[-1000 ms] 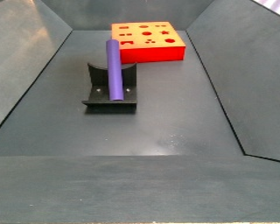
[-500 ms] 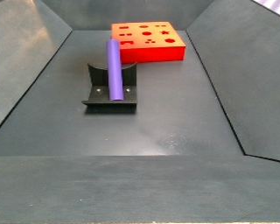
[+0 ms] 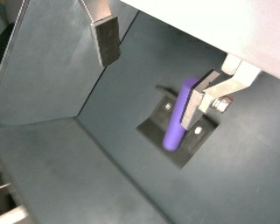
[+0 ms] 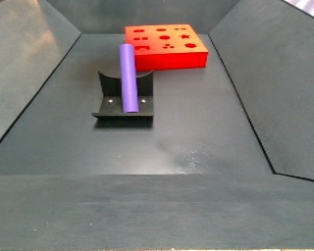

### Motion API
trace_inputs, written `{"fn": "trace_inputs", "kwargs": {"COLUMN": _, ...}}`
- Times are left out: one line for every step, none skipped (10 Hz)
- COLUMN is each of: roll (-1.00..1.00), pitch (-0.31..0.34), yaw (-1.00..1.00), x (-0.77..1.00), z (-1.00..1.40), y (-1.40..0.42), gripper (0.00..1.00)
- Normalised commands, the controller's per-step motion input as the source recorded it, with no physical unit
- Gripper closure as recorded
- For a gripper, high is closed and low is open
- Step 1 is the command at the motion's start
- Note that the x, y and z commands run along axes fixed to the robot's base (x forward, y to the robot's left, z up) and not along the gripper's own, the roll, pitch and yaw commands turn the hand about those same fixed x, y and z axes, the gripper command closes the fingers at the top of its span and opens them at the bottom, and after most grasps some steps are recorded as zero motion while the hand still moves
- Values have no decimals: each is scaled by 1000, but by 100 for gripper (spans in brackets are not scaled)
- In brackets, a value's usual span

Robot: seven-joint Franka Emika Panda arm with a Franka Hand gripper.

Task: Pick up the round object. Move up. Place the round object on the fixture. Regrasp the round object. Move to above the board. Insert the round object.
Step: Regrasp the round object.

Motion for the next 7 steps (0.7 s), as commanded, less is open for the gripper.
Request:
{"fn": "trace_inputs", "kwargs": {"roll": 382, "pitch": 151, "yaw": 195, "x": 99, "z": -8, "y": -47, "gripper": 0}}
{"fn": "trace_inputs", "kwargs": {"roll": 291, "pitch": 132, "yaw": 204, "x": 96, "z": 0, "y": -38, "gripper": 0}}
{"fn": "trace_inputs", "kwargs": {"roll": 196, "pitch": 80, "yaw": 212, "x": 82, "z": 1, "y": -35, "gripper": 0}}
{"fn": "trace_inputs", "kwargs": {"roll": 172, "pitch": 53, "yaw": 209, "x": 77, "z": -6, "y": -42, "gripper": 0}}
{"fn": "trace_inputs", "kwargs": {"roll": 170, "pitch": 26, "yaw": 178, "x": 32, "z": -1000, "y": 47, "gripper": 0}}
{"fn": "trace_inputs", "kwargs": {"roll": 165, "pitch": 13, "yaw": 163, "x": 35, "z": -1000, "y": 47, "gripper": 0}}
{"fn": "trace_inputs", "kwargs": {"roll": 137, "pitch": -36, "yaw": 138, "x": 48, "z": -1000, "y": 42, "gripper": 0}}
